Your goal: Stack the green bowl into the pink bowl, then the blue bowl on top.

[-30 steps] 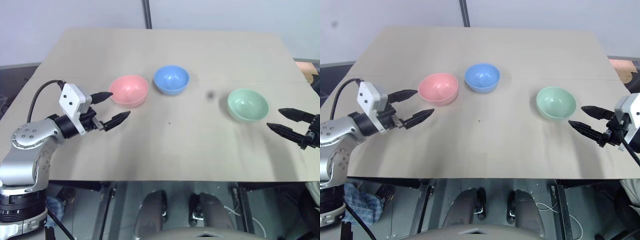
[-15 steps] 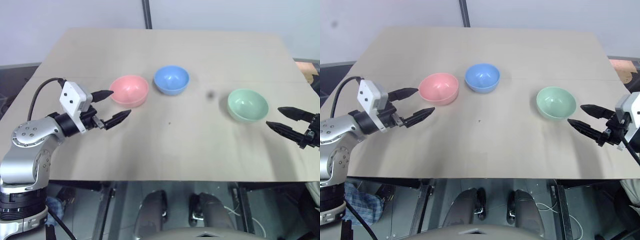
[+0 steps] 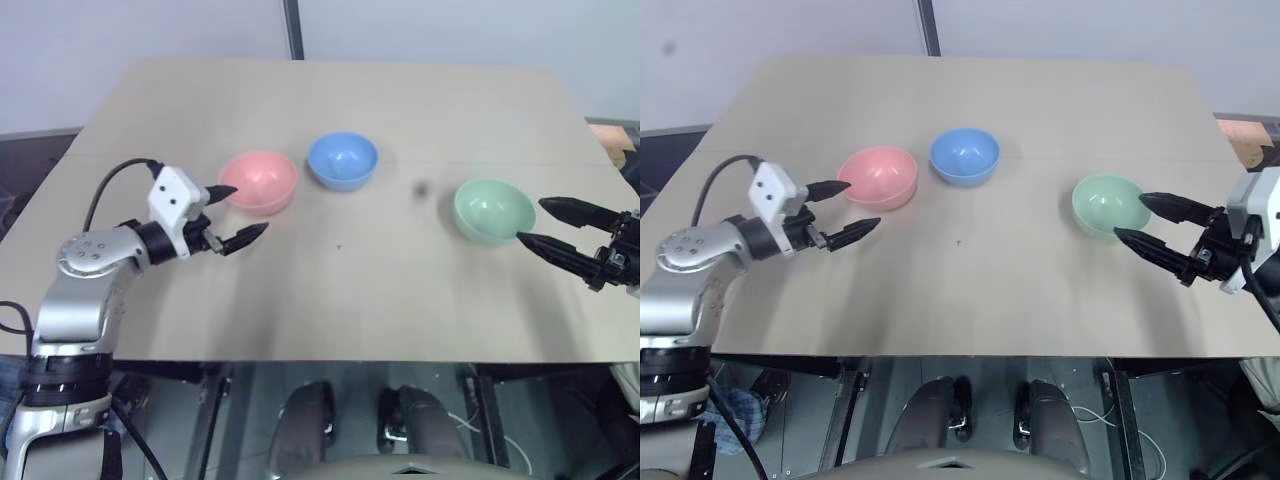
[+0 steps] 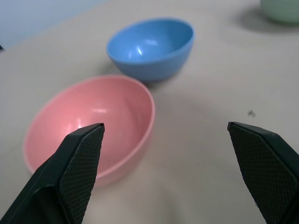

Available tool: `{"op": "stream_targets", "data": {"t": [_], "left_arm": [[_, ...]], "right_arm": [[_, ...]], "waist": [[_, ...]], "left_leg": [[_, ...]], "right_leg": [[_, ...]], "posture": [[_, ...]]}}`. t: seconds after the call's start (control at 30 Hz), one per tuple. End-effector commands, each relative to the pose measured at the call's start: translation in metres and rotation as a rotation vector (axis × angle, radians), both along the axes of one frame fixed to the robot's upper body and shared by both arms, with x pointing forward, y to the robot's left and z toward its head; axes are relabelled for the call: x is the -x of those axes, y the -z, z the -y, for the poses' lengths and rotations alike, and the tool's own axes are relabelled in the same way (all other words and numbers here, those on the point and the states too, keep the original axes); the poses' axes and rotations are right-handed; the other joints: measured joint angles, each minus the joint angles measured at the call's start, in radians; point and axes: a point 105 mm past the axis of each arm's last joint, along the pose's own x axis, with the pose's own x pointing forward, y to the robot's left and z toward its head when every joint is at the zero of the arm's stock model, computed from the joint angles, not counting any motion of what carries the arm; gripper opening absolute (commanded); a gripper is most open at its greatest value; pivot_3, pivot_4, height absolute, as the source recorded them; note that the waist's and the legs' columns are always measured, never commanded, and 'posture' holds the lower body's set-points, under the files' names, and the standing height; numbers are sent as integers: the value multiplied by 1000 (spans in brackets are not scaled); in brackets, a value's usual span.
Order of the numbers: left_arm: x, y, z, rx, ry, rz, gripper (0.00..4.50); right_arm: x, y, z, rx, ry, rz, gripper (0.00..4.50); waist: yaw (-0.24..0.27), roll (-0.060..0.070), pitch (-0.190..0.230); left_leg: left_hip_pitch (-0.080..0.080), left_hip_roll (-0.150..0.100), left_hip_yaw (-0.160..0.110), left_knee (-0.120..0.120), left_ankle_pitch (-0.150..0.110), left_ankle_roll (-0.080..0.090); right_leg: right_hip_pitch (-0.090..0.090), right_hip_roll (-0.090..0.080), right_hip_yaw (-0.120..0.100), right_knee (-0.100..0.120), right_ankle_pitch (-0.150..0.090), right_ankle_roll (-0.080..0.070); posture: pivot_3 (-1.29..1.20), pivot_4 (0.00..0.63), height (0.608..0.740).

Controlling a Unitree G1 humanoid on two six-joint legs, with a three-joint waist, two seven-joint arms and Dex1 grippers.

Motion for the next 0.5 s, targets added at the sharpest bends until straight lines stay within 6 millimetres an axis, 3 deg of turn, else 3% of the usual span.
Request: {"op": "stream_targets", "data": {"t": [0.03, 0.23, 0.5], "left_arm": [[-19, -6, -7, -96, -29, 37, 4467], [-46, -3, -8, -207, -13, 34, 4467], [-61, 11, 3, -329, 94, 6, 4467]], "right_arm": [[8, -12, -9, -4, -35, 42, 3308], [10, -7, -9, 0, -12, 39, 3308], [11, -7, -7, -4, 11, 50, 3308]], "waist": [[2, 0, 0], [2, -1, 0], [0, -1, 0]], "left_leg": [[0, 0, 0, 0, 0, 0], [0, -1, 0, 1, 0, 0], [0, -1, 0, 1, 0, 0]], "right_leg": [[0, 0, 0, 0, 0, 0], [1, 0, -1, 0, 0, 0], [1, 0, 0, 1, 0, 0]], "posture": [[0, 150, 740], [0, 150, 740], [0, 150, 740]]}}
